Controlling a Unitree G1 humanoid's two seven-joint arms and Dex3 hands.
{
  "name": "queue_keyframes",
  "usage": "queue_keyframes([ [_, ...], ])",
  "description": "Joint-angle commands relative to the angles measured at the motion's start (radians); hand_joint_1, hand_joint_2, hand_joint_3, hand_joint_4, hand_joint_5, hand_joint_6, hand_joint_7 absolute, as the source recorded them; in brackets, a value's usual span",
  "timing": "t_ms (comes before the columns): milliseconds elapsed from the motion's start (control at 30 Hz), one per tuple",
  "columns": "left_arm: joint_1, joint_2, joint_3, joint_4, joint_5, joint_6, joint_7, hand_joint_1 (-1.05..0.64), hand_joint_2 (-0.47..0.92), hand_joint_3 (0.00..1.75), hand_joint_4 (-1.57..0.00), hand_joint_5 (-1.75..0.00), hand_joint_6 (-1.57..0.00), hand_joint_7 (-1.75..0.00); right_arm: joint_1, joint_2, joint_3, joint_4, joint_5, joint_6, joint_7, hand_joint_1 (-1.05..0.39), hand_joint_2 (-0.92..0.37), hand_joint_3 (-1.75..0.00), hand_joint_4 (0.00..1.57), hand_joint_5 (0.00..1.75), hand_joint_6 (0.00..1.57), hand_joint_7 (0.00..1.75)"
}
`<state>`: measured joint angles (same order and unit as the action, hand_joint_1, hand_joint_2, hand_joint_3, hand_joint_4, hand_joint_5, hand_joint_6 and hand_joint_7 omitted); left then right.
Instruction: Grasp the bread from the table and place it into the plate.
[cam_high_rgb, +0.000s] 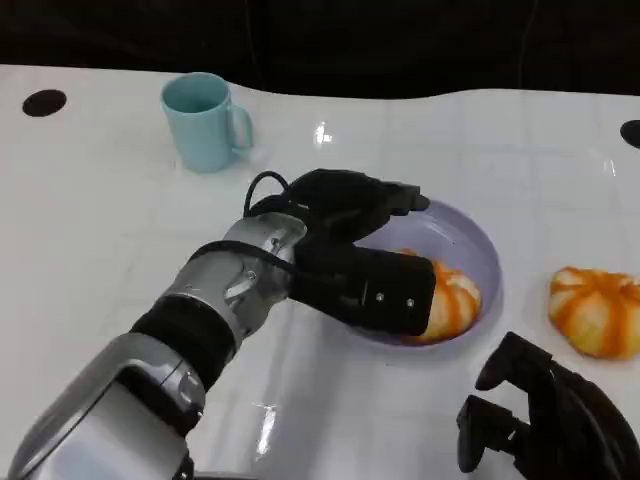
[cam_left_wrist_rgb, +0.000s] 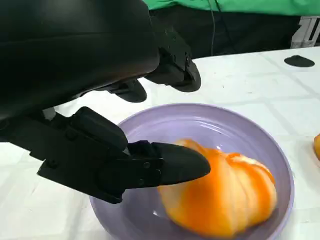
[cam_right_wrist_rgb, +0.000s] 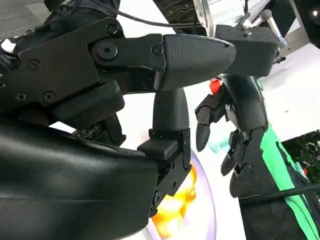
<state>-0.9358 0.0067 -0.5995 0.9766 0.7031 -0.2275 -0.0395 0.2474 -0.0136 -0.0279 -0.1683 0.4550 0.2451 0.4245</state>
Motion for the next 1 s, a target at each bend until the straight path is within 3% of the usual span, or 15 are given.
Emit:
queue_keyframes([
  [33, -0.011, 0.022, 0.004, -0.030, 0.002, 0.006, 0.002, -0.91, 0.92, 0.61, -0.19, -0.57, -0.40, -0.17, -0.003, -0.007, -0.006, 0.008, 0.006, -0.025, 0.012, -0.54, -0.91, -0.52, 0.80, 1.75, 0.50, 1.75],
  [233, 0.007, 0.044, 0.012, -0.084, -0.003, 0.014, -0.002, -0.91, 0.92, 0.61, -0.12, -0.69, -0.44, -0.18, -0.002, -0.011, -0.003, 0.002, 0.000, -0.021, 0.001, -0.55, -0.91, -0.54, 0.82, 1.75, 0.50, 1.75],
  [467, 0.093, 0.119, 0.072, -0.232, -0.078, -0.005, -0.073, -0.86, 0.92, 0.55, -0.09, -0.72, -0.40, -0.14, -0.007, -0.017, -0.004, 0.010, 0.000, -0.030, 0.011, -0.56, -0.91, -0.54, 0.80, 1.75, 0.50, 1.75],
  [733, 0.288, 0.159, 0.239, -0.368, -0.333, -0.116, -0.144, -0.79, 0.92, 0.45, -0.12, -0.77, -0.38, -0.10, -0.014, -0.006, -0.013, 0.028, 0.015, -0.034, 0.009, -0.55, -0.90, -0.54, 0.82, 1.75, 0.49, 1.74],
  [1000, 0.541, 0.130, 0.407, -0.615, -0.641, -0.108, -0.223, -0.55, 0.92, 0.31, -0.30, -0.96, -0.56, -0.16, -0.026, -0.011, -0.016, 0.036, 0.005, -0.021, 0.004, -0.58, -0.88, -0.51, 0.77, 1.75, 0.47, 1.74],
])
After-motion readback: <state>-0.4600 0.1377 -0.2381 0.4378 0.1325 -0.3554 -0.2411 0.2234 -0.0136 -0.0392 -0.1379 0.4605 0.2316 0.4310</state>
